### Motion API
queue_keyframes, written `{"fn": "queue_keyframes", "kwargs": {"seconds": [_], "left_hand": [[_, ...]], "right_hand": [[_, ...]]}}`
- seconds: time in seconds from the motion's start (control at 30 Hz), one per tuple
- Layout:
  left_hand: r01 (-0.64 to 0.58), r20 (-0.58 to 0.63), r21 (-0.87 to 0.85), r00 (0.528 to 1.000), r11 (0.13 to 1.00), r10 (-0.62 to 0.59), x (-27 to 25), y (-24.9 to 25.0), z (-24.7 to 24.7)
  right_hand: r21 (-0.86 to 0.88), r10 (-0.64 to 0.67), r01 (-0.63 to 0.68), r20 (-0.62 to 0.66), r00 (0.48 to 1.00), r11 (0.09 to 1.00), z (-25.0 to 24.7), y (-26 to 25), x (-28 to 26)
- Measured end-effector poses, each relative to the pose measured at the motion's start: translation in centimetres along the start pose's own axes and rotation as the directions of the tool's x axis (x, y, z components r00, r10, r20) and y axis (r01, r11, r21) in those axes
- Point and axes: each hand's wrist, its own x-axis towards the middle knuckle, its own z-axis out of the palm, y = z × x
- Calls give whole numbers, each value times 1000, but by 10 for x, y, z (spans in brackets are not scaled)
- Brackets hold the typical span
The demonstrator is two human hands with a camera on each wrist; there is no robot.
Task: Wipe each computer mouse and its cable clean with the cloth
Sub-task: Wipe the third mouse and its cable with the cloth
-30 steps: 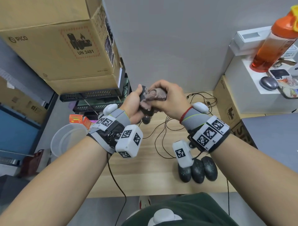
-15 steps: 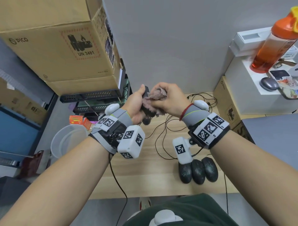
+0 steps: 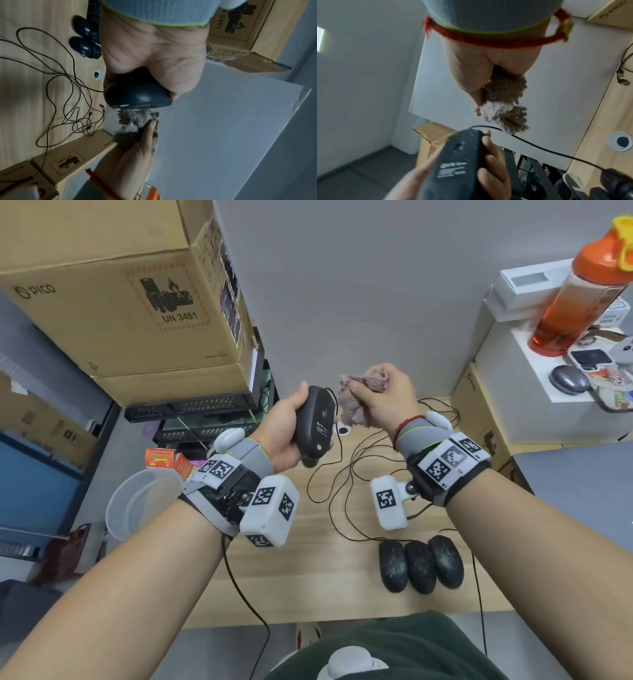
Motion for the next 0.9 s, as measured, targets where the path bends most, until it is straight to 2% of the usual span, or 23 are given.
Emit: {"fn": "queue_keyframes", "kwargs": {"seconds": [0.07,0.17,0.2,0.3,0.37,0.43,0.5,0.53,0.57,0.63,0.73,0.77,0.8,0.83,0.9], "left_hand": [[-14,-8,-60,1000,998,14,1,1,-3],[-14,-9,-111,1000,994,13,5,-1,-6],[-13,-15,-114,1000,993,11,5,0,-6],[46,4,-141,999,989,-46,6,4,-8],[63,3,-121,998,991,-63,6,6,-7],[44,-14,-78,999,996,-45,5,3,-5],[9,-39,-62,999,998,-12,3,0,1],[0,-52,-63,999,998,-4,1,1,5],[-6,-64,-62,998,998,2,1,2,6],[-9,-86,-83,996,996,2,2,6,6],[-1,-107,-120,994,993,-12,7,9,-2],[-3,-114,-116,993,993,-10,5,9,-2],[5,-110,-116,994,993,-18,3,8,-2],[11,-108,-104,994,995,-22,3,6,-2],[10,-90,-81,996,997,-17,1,2,1]], "right_hand": [[107,-59,57,22,998,993,-3,-8,-7],[302,-138,56,259,956,952,4,-33,-30],[292,-179,79,335,925,953,9,-38,-39],[150,-328,292,465,823,945,17,-34,-55],[124,-325,308,527,785,943,15,-33,-55],[42,-304,321,457,836,946,12,-30,-44],[-13,-260,276,290,921,961,10,-29,-29],[-27,-245,257,215,945,966,11,-28,-24],[-35,-244,254,184,952,967,13,-29,-23],[-37,-278,298,265,923,954,16,-33,-34],[-1,-349,401,491,798,916,17,-36,-52],[-7,-328,392,534,779,920,14,-36,-52],[-26,-294,365,538,790,931,10,-34,-47],[-50,-260,325,492,831,944,7,-32,-39],[-93,-223,263,308,925,960,1,-32,-28]]}}
